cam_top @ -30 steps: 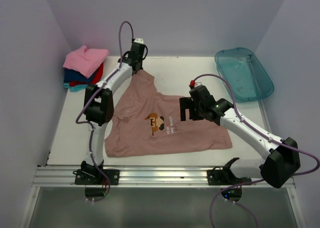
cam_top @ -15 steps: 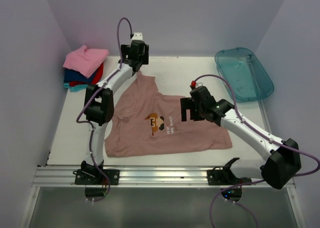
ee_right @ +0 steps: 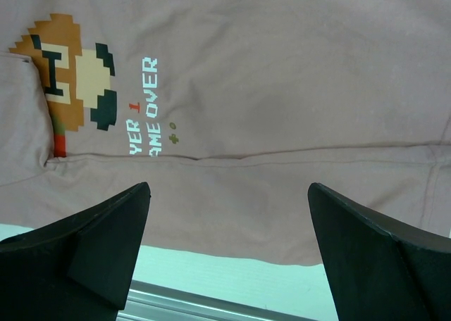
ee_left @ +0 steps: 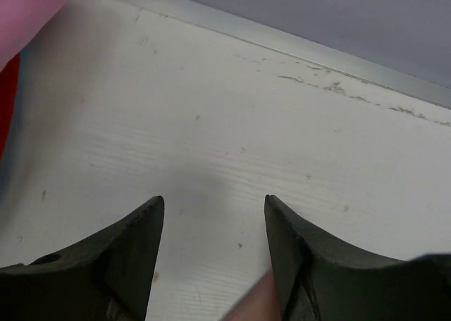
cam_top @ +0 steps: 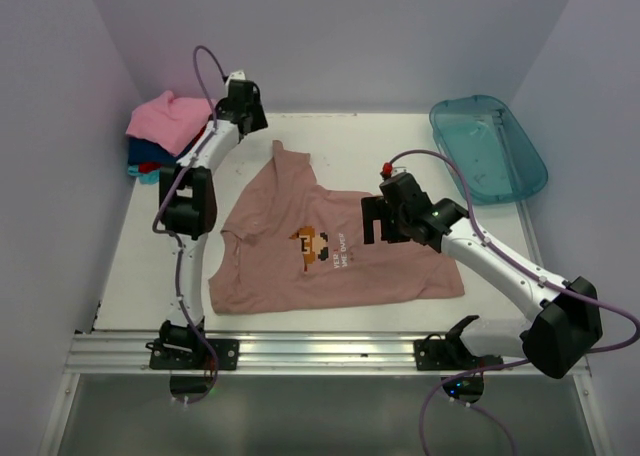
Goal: Fold and stack the t-shirts
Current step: Grap the side of the flattened tshirt furthest away from the robot with both arms
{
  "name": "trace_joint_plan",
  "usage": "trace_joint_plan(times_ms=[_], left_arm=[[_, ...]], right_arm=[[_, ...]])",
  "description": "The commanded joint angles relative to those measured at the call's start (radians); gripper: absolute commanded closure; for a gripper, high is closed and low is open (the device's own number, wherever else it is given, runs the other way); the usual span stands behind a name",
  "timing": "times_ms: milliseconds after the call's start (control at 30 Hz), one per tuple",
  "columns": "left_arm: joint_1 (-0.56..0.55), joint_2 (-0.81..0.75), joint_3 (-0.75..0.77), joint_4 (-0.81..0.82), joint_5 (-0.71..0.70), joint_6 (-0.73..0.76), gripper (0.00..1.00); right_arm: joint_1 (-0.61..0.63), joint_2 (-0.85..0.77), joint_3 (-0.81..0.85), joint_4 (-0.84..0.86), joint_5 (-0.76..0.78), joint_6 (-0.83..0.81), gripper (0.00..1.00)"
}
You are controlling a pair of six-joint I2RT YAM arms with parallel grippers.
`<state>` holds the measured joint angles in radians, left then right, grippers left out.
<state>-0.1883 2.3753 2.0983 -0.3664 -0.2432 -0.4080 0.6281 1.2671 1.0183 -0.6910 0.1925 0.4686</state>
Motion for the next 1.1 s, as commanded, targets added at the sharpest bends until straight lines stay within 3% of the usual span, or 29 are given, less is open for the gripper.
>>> trace_joint_plan(times_ms=[0,233,567,767,1067], left_arm=[[0.047,-0.005,-0.044,-0.026,0.097,-0.155,0.38],[0.055,0.005,-0.096,-0.022,0.275,-0.157,0.45],[0.052,0.024,-0.142,-0.019,0.375,-0.100,0.50],[0.035,-0.033,-0.244,0.134,0.441,-0.072,0.50],[-0.026,0.036,-0.101,0.075,0.440,0.040,0.49]], right_arm=[[-0.001,-0.029,0.000,-0.018,0.022,0.008,0.01],[-0.001,-0.009,0.016,-0.016,0.002,0.025,0.01],[-0.002,0.037,0.042,-0.005,-0.018,0.030,0.01],[-0.001,0.043,0.037,-0.007,-0.022,0.031,0.01],[-0.002,0.040,0.034,-0.012,-0.021,0.025,0.01]])
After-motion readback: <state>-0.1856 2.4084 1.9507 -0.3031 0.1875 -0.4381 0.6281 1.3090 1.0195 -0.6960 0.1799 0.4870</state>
